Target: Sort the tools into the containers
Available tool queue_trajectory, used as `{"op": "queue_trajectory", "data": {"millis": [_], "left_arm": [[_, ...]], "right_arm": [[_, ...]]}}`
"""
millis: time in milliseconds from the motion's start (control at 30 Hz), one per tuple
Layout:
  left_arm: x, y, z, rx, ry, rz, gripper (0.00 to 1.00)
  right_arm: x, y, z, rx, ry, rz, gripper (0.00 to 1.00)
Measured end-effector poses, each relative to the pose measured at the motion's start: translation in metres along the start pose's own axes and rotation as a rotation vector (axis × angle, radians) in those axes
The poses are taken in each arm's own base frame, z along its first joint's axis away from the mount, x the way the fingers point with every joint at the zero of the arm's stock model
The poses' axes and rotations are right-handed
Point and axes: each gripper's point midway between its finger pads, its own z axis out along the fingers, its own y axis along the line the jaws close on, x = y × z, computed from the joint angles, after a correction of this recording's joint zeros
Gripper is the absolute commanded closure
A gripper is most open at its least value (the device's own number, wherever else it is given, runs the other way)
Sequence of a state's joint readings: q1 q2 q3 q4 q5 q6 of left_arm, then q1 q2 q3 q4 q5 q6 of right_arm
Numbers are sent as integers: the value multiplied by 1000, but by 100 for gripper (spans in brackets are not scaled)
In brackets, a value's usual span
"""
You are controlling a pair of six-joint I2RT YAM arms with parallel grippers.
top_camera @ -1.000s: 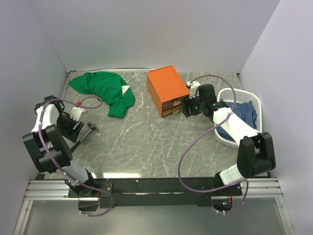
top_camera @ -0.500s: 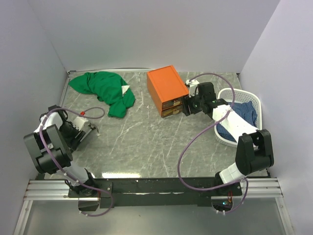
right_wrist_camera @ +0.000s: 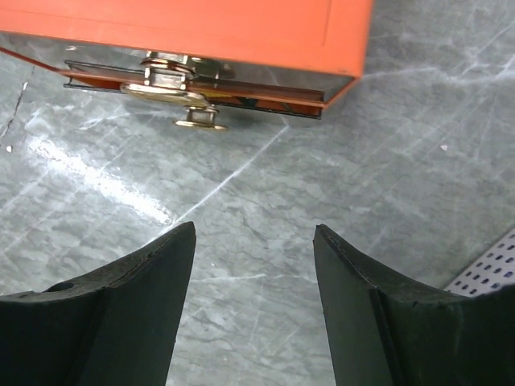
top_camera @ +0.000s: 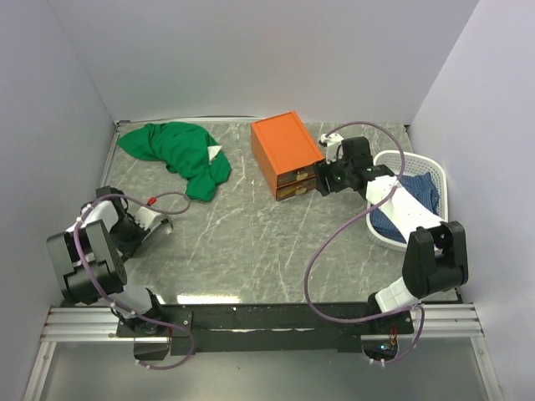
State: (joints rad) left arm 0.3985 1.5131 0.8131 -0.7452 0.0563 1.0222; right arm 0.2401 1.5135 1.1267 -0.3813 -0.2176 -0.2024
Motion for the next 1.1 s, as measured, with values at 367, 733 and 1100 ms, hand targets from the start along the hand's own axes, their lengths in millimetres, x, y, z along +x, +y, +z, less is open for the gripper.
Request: {"op": "queue_trajectory", "data": {"millis": [367,733,1100], "left_arm": [[-162,-4,-109,21,-429,146,99],[-312,-43,-207,126,-801,229,99],[-291,-56,-170,194,-644,-147,36]], "right_arm": [[-10,-35,-13,66,-22,82,32],[-7,-51,-17,100,-26,156,32],[-8,-56,-18,109,-34,179,32]]}}
